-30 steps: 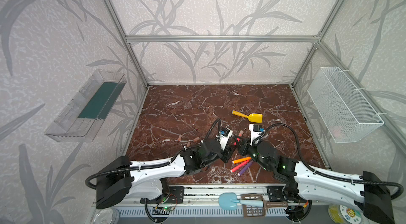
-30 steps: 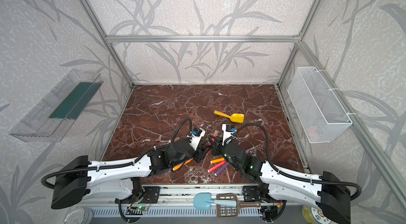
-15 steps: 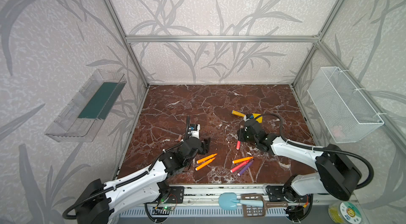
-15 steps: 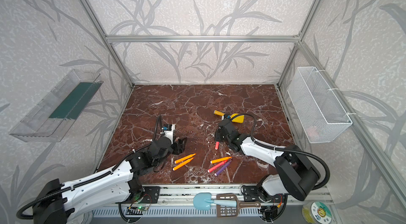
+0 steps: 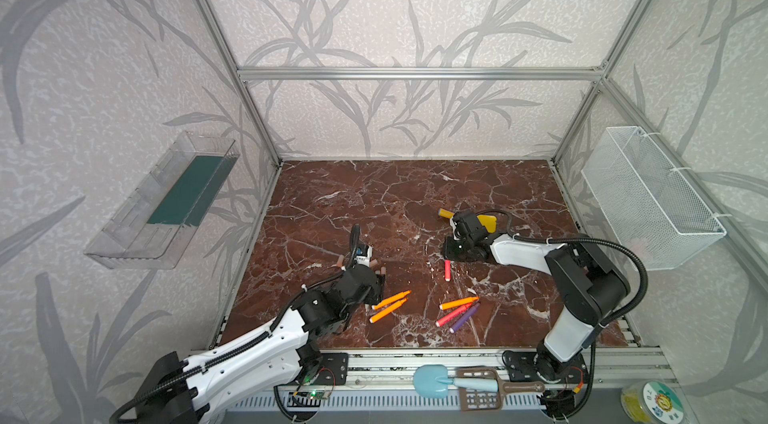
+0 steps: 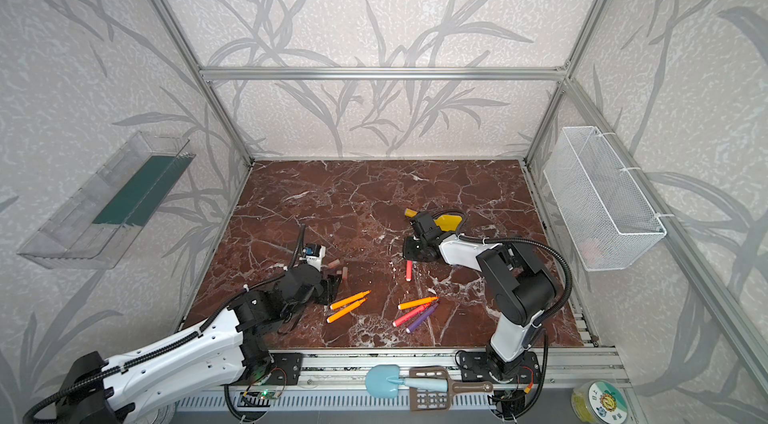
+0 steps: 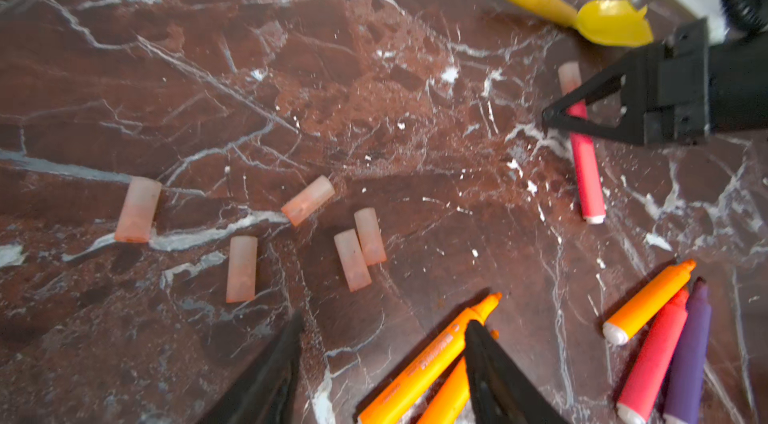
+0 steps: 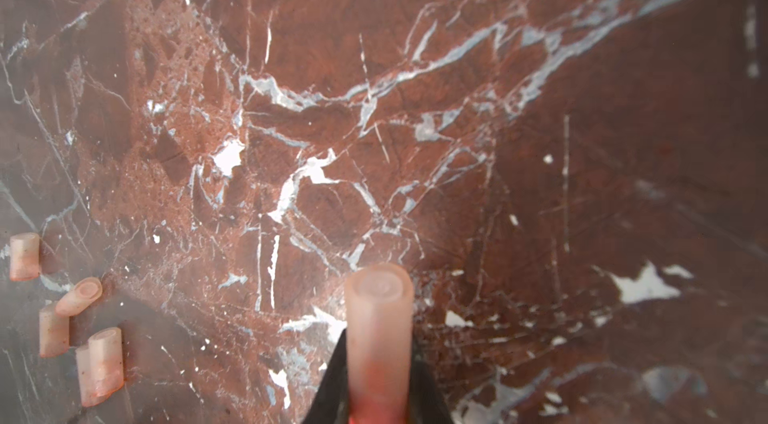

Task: Insert the pens into the pen caps

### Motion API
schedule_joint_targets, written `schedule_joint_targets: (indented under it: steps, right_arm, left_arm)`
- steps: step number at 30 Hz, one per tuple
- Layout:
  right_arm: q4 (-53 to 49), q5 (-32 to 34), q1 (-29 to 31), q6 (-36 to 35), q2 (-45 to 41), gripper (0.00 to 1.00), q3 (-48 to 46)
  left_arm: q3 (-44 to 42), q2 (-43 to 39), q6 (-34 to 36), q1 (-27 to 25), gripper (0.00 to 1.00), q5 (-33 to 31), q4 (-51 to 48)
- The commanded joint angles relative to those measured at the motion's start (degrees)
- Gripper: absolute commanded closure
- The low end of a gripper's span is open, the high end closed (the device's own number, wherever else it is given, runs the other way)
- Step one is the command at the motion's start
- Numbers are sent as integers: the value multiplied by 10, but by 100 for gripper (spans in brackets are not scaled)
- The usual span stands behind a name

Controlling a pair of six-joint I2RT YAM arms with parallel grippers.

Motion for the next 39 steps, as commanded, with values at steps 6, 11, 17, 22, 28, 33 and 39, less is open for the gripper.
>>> schedule_joint_targets:
  steps: [6,11,17,22,28,33,39]
  right_arm:
    - [-31,17,-7,-16,8,81,-4]
    - [-38,34,-7,-16,-18,80,-14]
    - [-43,55,-7,-16,-53,69,-28]
    - [-52,66,-7,-16,-83,64,-35]
    - [-58,90,-7,-10,-162,62,-66]
    - [-46,95,-7,-4,-240,57,-101]
    - [-12,99,-6,-3,-329,50,-148]
  left_arm:
    - [54,64,-19,-9,51,77,-94]
    - [62,92,-32,-55,53,69,-119]
    - [63,93,-45,-99,54,65,-144]
    - [54,84,-45,-100,52,85,-144]
    - [43,80,-51,-106,52,99,-145]
    - [39,78,-51,-107,52,108,-136]
    - [40,97,-51,-109,51,117,-122]
